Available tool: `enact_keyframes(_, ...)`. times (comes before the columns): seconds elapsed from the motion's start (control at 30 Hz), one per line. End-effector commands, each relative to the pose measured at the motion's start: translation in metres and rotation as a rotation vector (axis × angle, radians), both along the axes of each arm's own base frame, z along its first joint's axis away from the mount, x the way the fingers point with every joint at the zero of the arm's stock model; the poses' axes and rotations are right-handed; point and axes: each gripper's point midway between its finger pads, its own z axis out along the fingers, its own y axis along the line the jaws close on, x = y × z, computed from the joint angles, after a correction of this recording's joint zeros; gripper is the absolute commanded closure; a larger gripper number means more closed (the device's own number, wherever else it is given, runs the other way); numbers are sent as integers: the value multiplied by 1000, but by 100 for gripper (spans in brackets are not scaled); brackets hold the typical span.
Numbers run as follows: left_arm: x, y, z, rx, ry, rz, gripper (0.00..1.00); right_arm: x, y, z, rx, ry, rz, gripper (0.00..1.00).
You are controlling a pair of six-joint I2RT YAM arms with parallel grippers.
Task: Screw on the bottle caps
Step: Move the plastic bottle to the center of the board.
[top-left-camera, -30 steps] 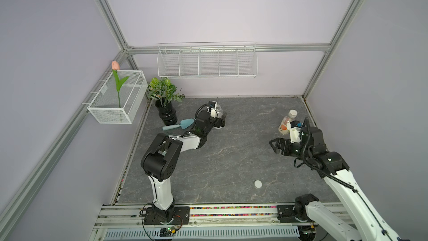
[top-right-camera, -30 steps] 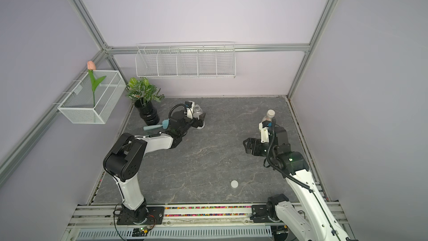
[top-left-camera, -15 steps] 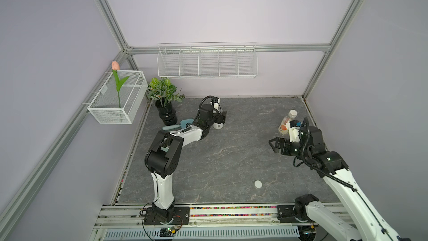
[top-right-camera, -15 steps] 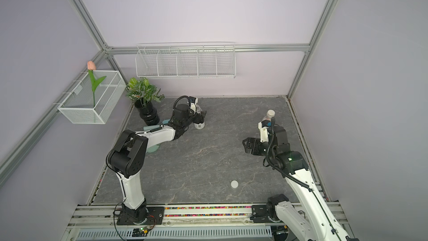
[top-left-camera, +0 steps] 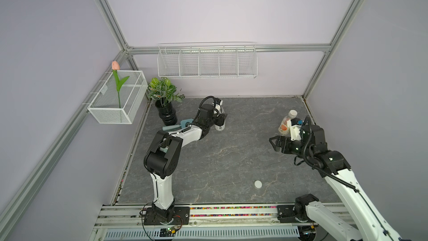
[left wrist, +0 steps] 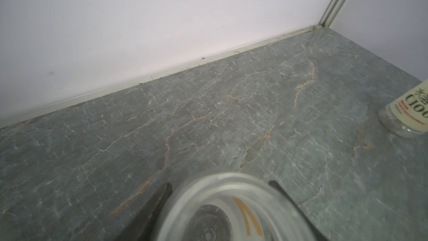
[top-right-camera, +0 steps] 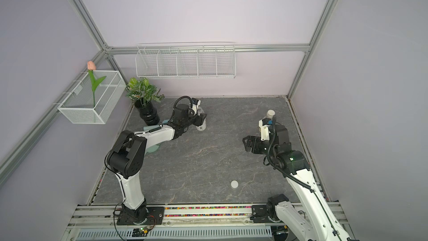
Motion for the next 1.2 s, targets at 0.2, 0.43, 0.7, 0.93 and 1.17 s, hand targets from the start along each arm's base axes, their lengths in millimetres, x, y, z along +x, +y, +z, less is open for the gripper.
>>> enact_keyframes(0.2, -119, -26, 14, 45, -24, -256, 40, -5, 13, 6, 33, 33, 62, 11)
enact_keyframes(0.43, -183, -25, -16, 55, 11, -350, 40, -10, 15, -4, -18, 132, 96, 11)
enact_keyframes(0.7, -201, -31, -36, 87, 29, -439, 35, -21, 15, -47, -123, 358, 114, 11)
enact_keyframes(0.93, -198, -36, -25, 91, -3, -460, 22, -26, 19, -54, -134, 358, 122, 11)
enact_keyframes(1.17, -203, -37, -28, 67, -27, -480, 16, -27, 19, -56, -165, 370, 140, 11)
